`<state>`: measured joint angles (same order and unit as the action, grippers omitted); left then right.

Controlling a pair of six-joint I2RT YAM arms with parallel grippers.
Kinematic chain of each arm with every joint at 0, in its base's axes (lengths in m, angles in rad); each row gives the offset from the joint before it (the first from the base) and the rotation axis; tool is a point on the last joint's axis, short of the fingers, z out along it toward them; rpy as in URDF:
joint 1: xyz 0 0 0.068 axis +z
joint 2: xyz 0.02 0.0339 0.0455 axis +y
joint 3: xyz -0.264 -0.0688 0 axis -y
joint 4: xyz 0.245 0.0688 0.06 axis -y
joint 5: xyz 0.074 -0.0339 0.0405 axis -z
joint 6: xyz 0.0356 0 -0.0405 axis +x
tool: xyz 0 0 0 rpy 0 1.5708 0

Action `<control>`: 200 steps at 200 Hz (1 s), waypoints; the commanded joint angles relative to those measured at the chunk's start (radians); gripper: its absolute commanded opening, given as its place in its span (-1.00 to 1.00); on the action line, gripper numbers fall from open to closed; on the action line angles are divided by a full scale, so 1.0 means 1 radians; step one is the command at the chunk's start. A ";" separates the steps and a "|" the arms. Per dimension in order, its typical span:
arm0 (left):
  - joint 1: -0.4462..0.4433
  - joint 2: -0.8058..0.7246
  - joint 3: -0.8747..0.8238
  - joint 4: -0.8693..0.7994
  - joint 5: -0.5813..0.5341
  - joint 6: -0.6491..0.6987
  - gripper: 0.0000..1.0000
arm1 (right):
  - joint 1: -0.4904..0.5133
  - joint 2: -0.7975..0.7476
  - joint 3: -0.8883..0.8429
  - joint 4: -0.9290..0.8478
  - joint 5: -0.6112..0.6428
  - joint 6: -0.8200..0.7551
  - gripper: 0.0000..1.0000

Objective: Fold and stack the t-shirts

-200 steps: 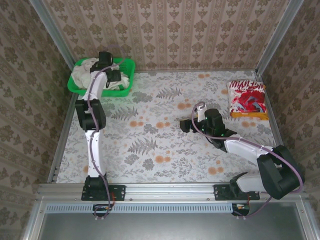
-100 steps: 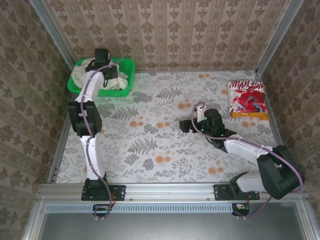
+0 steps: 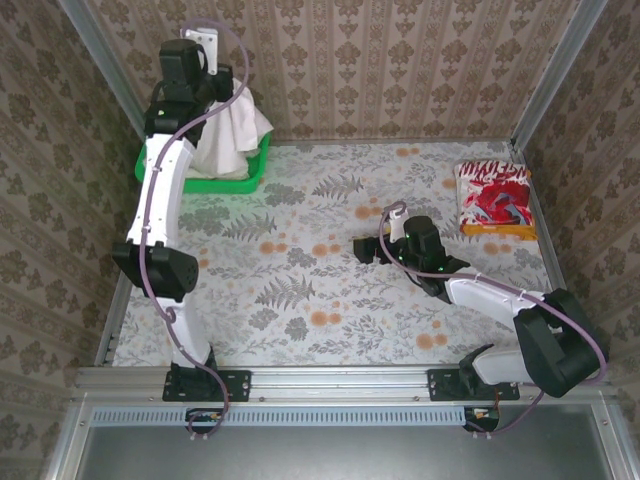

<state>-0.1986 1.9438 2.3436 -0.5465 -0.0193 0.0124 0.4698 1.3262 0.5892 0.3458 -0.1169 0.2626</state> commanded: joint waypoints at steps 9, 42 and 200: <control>-0.021 -0.029 0.176 -0.034 0.050 0.033 -1.00 | 0.013 -0.007 -0.003 0.030 0.001 0.017 1.00; -0.053 -0.060 0.218 -0.048 0.058 0.037 -1.00 | 0.019 -0.024 -0.029 0.031 0.008 0.020 1.00; -0.371 -0.282 0.215 -0.048 0.085 0.147 -1.00 | 0.053 0.008 -0.019 0.078 0.014 0.046 1.00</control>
<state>-0.4919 1.7092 2.5271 -0.6434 0.0605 0.0921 0.5102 1.3228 0.5579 0.3836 -0.1123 0.2924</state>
